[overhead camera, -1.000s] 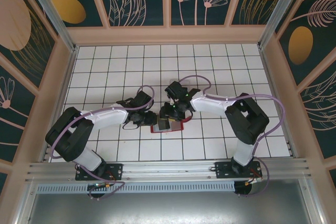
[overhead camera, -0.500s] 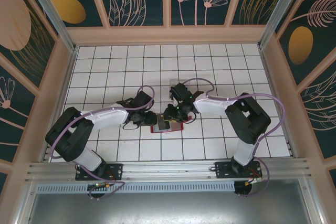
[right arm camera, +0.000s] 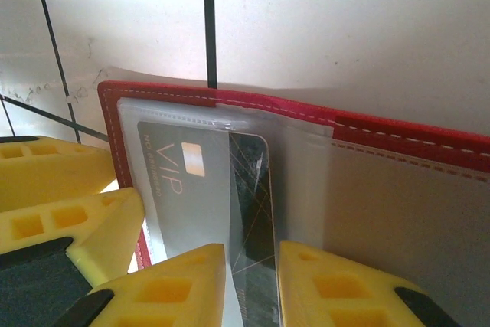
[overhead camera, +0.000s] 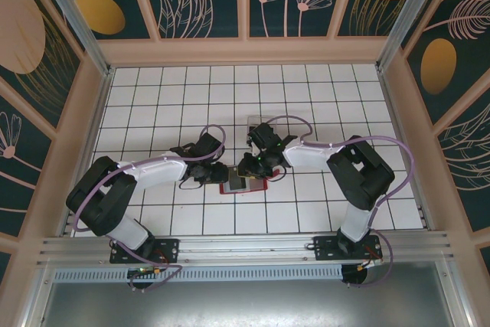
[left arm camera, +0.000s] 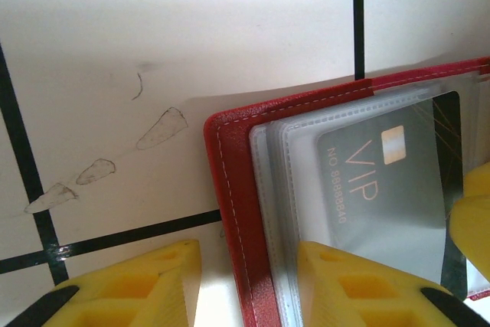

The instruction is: Take the credit cards out of the card holder

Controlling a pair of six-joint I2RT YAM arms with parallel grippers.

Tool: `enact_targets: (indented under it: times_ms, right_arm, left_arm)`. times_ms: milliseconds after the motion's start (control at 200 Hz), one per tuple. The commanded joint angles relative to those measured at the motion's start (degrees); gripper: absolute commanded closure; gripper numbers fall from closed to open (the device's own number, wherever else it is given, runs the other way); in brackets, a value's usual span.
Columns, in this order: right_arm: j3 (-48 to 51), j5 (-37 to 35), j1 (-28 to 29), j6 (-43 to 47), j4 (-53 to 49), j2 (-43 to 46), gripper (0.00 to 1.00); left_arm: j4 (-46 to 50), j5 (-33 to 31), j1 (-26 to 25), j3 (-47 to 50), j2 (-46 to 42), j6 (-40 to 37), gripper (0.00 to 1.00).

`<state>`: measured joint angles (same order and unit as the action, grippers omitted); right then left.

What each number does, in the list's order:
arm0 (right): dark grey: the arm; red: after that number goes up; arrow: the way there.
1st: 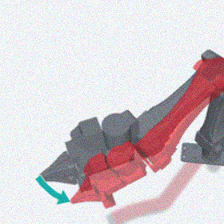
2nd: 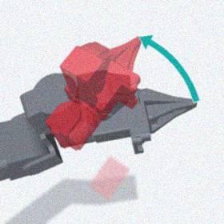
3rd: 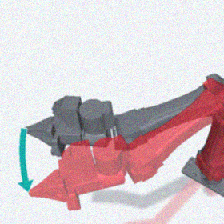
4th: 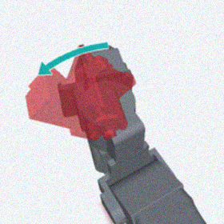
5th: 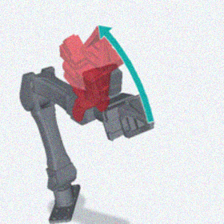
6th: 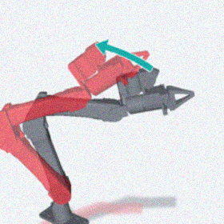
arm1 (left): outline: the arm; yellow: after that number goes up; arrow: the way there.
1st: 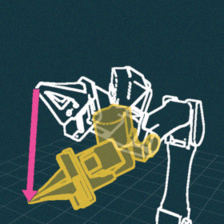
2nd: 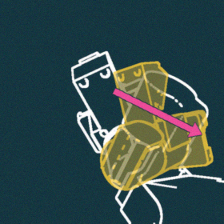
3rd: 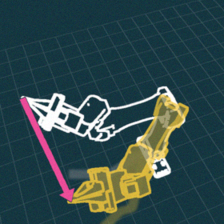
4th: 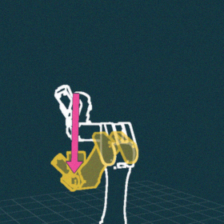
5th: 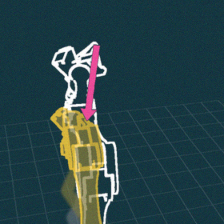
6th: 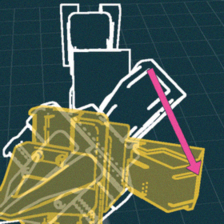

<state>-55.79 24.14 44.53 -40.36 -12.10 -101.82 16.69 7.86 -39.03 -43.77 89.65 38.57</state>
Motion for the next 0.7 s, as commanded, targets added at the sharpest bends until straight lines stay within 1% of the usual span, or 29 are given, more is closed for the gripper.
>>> enact_targets:
  times_ms: [0,280,385,490,651,696]
  right_arm:
    - [1.47,0.83,-0.61,0.73,1.54,-0.60,0.75]
    - [3.56,2.04,-1.17,-0.07,4.45,-0.23,0.78]
    - [3.97,3.62,-1.24,-0.39,6.04,-0.34,0.79]
    - [4.77,5.49,-1.42,-0.90,8.22,-0.34,0.79]
    - [5.23,6.40,-1.64,-1.04,9.00,-0.69,0.79]
    - [5.41,6.81,-1.73,-1.04,9.25,-1.03,0.77]
  left_arm:
    - [3.00,-2.16,-0.21,1.05,1.00,-1.03,0.62]
    - [3.09,-2.00,-0.23,0.79,1.50,-1.30,0.63]
    - [3.11,-1.97,-0.21,0.67,1.58,-1.25,0.63]
    - [3.26,-1.97,-0.18,0.50,1.67,-1.34,0.63]
    - [3.34,-2.06,-0.22,0.44,1.67,-1.47,0.64]
    - [3.35,-2.06,-0.26,0.39,1.72,-1.48,0.64]
